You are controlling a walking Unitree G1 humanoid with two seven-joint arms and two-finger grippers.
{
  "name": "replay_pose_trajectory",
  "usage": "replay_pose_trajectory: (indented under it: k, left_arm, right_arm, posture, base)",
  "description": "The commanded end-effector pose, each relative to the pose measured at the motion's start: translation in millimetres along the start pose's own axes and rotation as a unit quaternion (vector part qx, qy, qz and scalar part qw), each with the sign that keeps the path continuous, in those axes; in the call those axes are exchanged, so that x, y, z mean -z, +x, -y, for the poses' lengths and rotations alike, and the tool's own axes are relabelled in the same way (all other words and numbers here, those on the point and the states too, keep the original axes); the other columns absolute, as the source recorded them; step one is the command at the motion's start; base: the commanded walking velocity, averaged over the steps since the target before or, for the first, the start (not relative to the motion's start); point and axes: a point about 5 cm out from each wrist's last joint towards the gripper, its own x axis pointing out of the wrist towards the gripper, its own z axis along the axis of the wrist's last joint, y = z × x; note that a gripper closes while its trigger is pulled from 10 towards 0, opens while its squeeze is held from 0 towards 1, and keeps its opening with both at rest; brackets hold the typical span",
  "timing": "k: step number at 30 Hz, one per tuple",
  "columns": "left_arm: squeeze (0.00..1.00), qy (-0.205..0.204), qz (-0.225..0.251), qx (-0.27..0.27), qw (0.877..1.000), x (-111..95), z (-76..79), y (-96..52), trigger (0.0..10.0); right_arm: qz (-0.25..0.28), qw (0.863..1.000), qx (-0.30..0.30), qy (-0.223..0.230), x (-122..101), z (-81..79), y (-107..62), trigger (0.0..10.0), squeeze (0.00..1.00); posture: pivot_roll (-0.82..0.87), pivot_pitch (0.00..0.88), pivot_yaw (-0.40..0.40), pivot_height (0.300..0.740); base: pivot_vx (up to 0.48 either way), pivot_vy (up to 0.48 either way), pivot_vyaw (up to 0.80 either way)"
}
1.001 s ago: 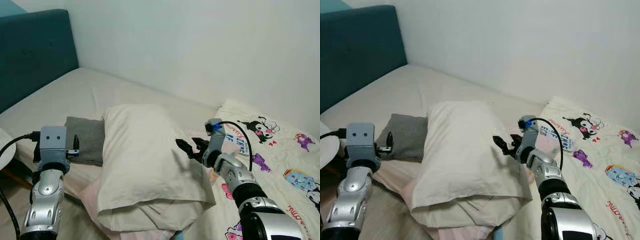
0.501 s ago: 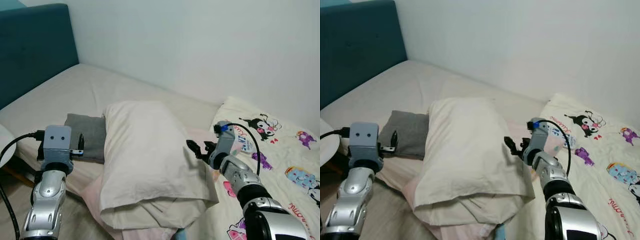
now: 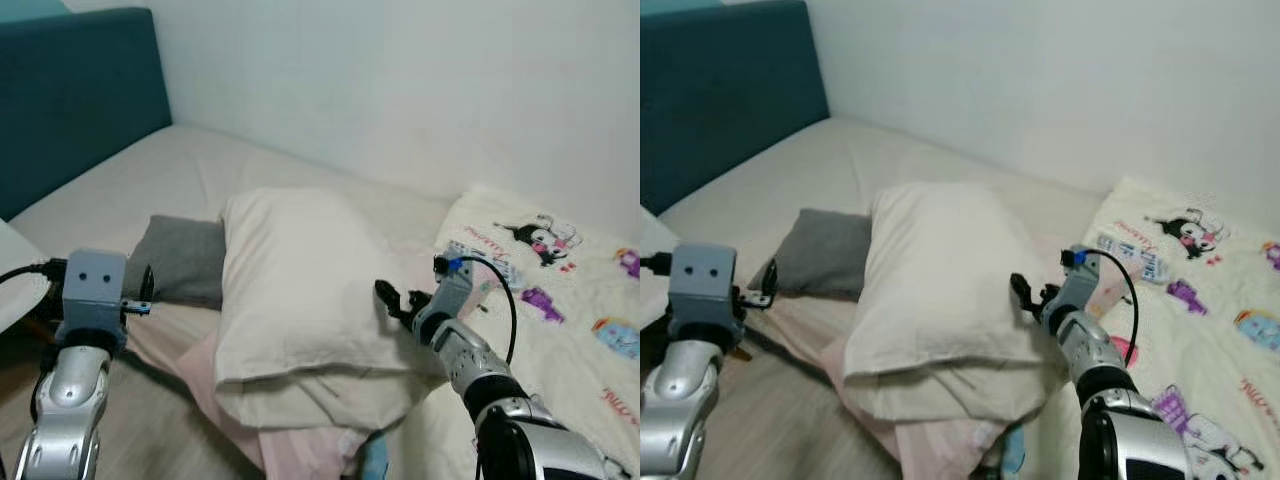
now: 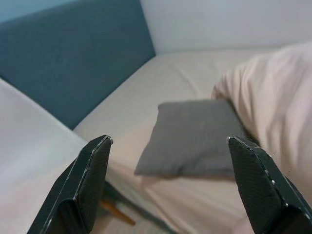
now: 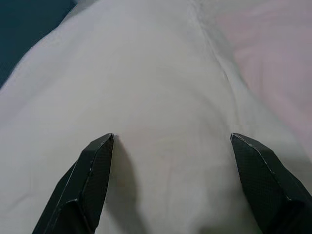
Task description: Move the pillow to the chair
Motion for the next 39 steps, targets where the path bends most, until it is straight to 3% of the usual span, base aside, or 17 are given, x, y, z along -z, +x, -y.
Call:
replay_pose_trajectory:
  k: [1, 5, 7, 9, 11, 12, 15, 20, 26, 27, 28, 29, 39]
  left_arm:
    - [0.0, 0.009, -0.004, 0.008, 1.0, -1, 0.9, -2.0, 10.0]
    - [0.0, 0.015, -0.008, 0.013, 1.0, -1, 1.6, -6.4, 10.0]
    - [0.0, 0.015, -0.01, 0.012, 1.0, -1, 0.4, -7.5, 10.0]
    - [0.0, 0.018, -0.011, 0.009, 1.0, -2, -2.9, -8.2, 10.0]
    - [0.0, 0.018, -0.011, 0.009, 1.0, -2, -2.9, -8.2, 10.0]
    - [0.0, 0.023, -0.008, 0.011, 1.0, -5, -5.1, -9.2, 10.0]
    - [0.0, 0.028, -0.009, 0.013, 0.999, -6, -6.6, -10.7, 10.0]
    - [0.0, 0.032, -0.009, 0.013, 0.999, -7, -8.8, -12.7, 10.0]
    - [0.0, 0.047, -0.007, 0.013, 0.999, -10, -13.4, -17.2, 10.0]
    - [0.0, 0.05, -0.007, 0.013, 0.999, -11, -15.0, -18.6, 10.0]
    - [0.0, 0.05, -0.007, 0.013, 0.999, -11, -15.0, -18.6, 10.0]
    - [0.0, 0.051, -0.008, 0.012, 0.999, -11, -15.8, -19.4, 10.0]
    - [0.0, 0.04, -0.02, 0.014, 0.999, -7, -7.4, -22.8, 10.0]
  right_arm:
    - [0.026, 1.0, 0.014, 0.007, -10, 2.1, 0.8, 10.0, 0.0]
    - [0.078, 0.996, 0.029, 0.022, -34, 10.0, -0.3, 10.0, 0.0]
    - [0.081, 0.996, 0.033, 0.032, -36, 12.4, -1.0, 10.0, 0.0]
    - [0.067, 0.995, 0.029, 0.06, -28, 13.0, -1.4, 10.0, 0.0]
    - [0.067, 0.995, 0.029, 0.06, -28, 13.0, -1.4, 10.0, 0.0]
    - [0.02, 0.995, 0.034, 0.087, -8, 8.8, -0.2, 10.0, 0.0]
    - [-0.028, 0.995, 0.042, 0.085, 10, 3.4, 0.6, 10.0, 0.0]
    - [-0.023, 0.992, 0.016, 0.125, 10, -7.0, 4.1, 10.0, 0.0]
    - [-0.049, 0.992, -0.035, 0.113, 13, -27.2, 9.9, 10.0, 0.0]
    - [-0.047, 0.992, -0.04, 0.107, 11, -31.0, 11.6, 3.9, 0.0]
    - [-0.047, 0.992, -0.04, 0.107, 11, -31.0, 11.6, 3.9, 0.0]
    - [-0.044, 0.993, -0.039, 0.099, 9, -32.2, 12.5, 0.0, 0.0]
    - [-0.033, 0.996, -0.049, 0.071, 2, -33.1, 13.5, 0.0, 0.0]
  posture:
    - [0.03, 0.052, -0.054, 0.635]
    - [0.02, 0.069, -0.052, 0.635]
    - [0.02, 0.071, -0.053, 0.635]
    - [0.03, 0.078, -0.052, 0.635]
    - [0.03, 0.078, -0.052, 0.635]
    - [0.03, 0.092, -0.049, 0.635]
    - [0.03, 0.096, -0.049, 0.635]
    - [0.04, 0.102, -0.05, 0.635]
    - [0.06, 0.111, -0.053, 0.635]
    - [0.06, 0.11, -0.054, 0.635]
    - [0.06, 0.11, -0.054, 0.635]
    - [0.06, 0.11, -0.054, 0.635]
    - [0.05, 0.091, -0.056, 0.635]
  base:
    - [0.0, 0.0, 0.0]
    - [0.0, 0.0, 0.0]
    - [0.0, 0.0, 0.0]
    - [0.0, 0.0, 0.0]
    - [0.0, 0.0, 0.0]
    - [0.0, 0.0, 0.0]
    - [0.0, 0.0, 0.0]
    - [0.0, 0.0, 0.0]
    - [0.0, 0.0, 0.0]
    - [0.0, 0.0, 0.0]
    - [0.0, 0.0, 0.0]
    - [0.0, 0.0, 0.0]
    - [0.0, 0.0, 0.0]
